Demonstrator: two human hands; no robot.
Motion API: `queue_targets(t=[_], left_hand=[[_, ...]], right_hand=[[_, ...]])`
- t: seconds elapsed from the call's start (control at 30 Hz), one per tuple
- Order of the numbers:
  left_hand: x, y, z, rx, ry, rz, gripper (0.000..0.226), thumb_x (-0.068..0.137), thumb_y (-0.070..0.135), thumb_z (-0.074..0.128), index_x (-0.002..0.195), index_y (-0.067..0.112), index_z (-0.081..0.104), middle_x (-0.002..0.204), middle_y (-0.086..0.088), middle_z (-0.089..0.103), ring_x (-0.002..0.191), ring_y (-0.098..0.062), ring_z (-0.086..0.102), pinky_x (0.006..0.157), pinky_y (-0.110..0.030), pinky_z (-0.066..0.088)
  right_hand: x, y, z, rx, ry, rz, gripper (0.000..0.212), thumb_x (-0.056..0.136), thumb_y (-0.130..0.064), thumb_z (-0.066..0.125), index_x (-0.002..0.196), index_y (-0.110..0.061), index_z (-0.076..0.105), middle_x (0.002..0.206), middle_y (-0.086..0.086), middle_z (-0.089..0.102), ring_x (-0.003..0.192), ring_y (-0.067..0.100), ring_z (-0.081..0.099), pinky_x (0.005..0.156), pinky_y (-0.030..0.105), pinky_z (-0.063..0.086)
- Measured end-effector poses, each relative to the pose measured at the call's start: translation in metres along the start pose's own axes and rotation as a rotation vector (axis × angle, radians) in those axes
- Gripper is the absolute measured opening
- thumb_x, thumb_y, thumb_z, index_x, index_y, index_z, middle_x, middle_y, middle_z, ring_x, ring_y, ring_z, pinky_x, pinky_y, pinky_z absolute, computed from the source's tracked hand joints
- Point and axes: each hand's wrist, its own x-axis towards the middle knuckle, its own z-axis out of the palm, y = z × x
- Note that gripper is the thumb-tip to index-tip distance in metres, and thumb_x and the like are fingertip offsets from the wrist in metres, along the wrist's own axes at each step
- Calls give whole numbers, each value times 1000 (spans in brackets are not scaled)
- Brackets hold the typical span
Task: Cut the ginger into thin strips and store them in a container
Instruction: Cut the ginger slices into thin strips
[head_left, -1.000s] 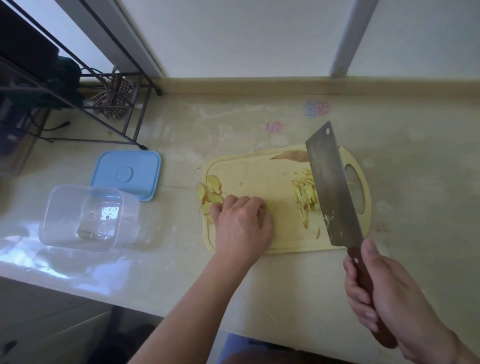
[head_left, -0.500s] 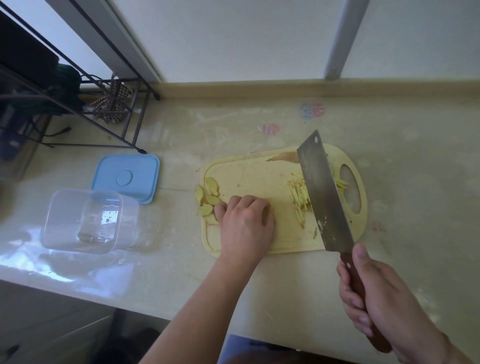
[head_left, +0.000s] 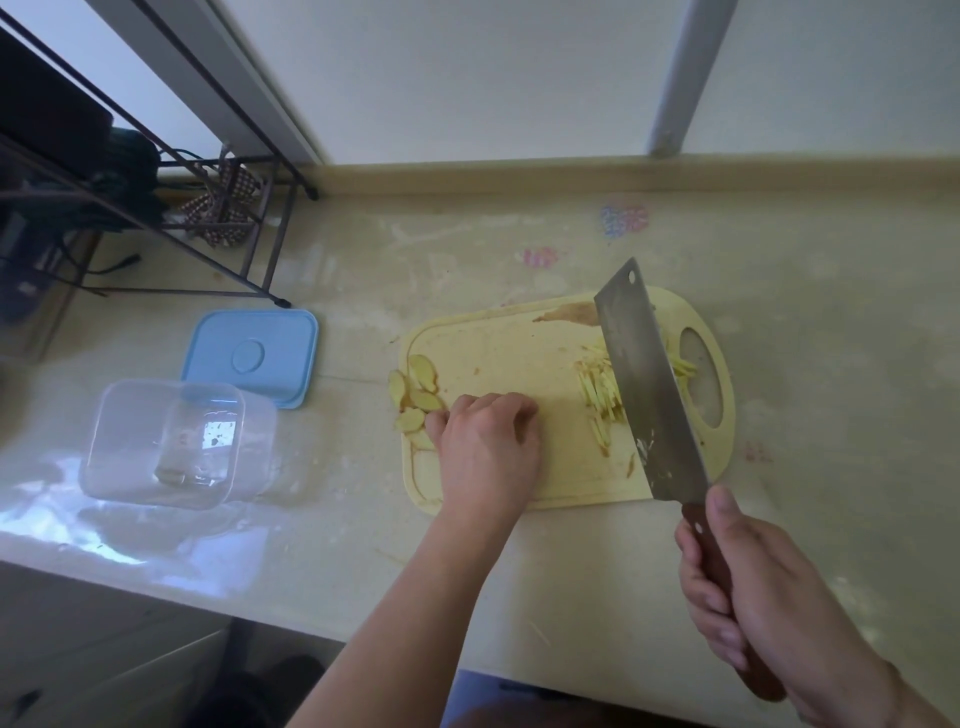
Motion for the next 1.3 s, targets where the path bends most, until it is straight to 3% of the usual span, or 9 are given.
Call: queue_targets(t=[0.33,0.47,0.63,0.77,0.87,0.93,1.07,1.17,1.3], left_hand=[[-7,-4,-2,54,40,32,16,84,19,68,98,20,76,73,10,71,82,-21,63,84,-34,20],[-9,-1,-1,25,23,-50,19,84,13,72,102,17,75,72,6,70,82,-23,64,86,-39,26],[-10,11,-6,-113,-21,-198,23,90,17,66,112,21,72,82,11,73,98,-19,65,95,-40,29],[-14,15,-1,-166,-42,-180,24,91,19,64,114,24,70,91,11,76,97,-16,66,88,-37,28],[-17,12,0,-153,-33,-130,22,86,18,67,107,20,73,87,9,76,90,-20,65,83,-36,26],[-17,4,-4,-120,-42,-11,17,85,19,69,101,21,74,84,9,75,87,-20,64,80,-36,31],[-8,-42,-31,-49,96,232,14,88,21,64,95,19,76,97,8,74,95,-20,62,80,-38,41],[10,-91,-54,-6,151,140,19,87,20,65,102,17,76,110,4,72,105,-29,60,90,-48,46],[39,-118,-69,19,66,66,29,91,30,57,108,15,75,111,1,71,104,-33,59,91,-56,48]], right_hand=[[-1,2,15,-19,-57,77,78,49,-101,59,59,-24,53,53,7,34,36,16,28,37,20,30],[1,9,30,-74,-52,110,71,79,-85,43,70,-14,49,54,6,34,39,16,27,40,21,26],[8,14,42,-165,-10,108,62,82,-68,38,74,-6,45,49,0,36,36,14,31,36,22,27],[14,10,47,-176,-46,91,58,86,-63,36,74,-6,43,48,0,34,37,13,30,36,22,26],[19,8,39,-183,-47,84,62,82,-68,40,75,-6,44,50,2,33,38,14,29,39,22,24],[22,9,33,-174,-43,99,76,75,-86,46,71,-11,46,51,5,33,39,15,28,44,23,24],[27,9,30,-147,-33,113,88,33,-107,57,58,-23,51,51,6,34,37,14,27,43,20,24],[29,11,29,-153,-25,109,94,28,-107,58,62,-20,51,51,6,35,36,14,26,43,20,25],[30,10,27,-161,13,116,106,26,-106,61,69,-10,48,50,6,34,34,14,26,44,19,26]])
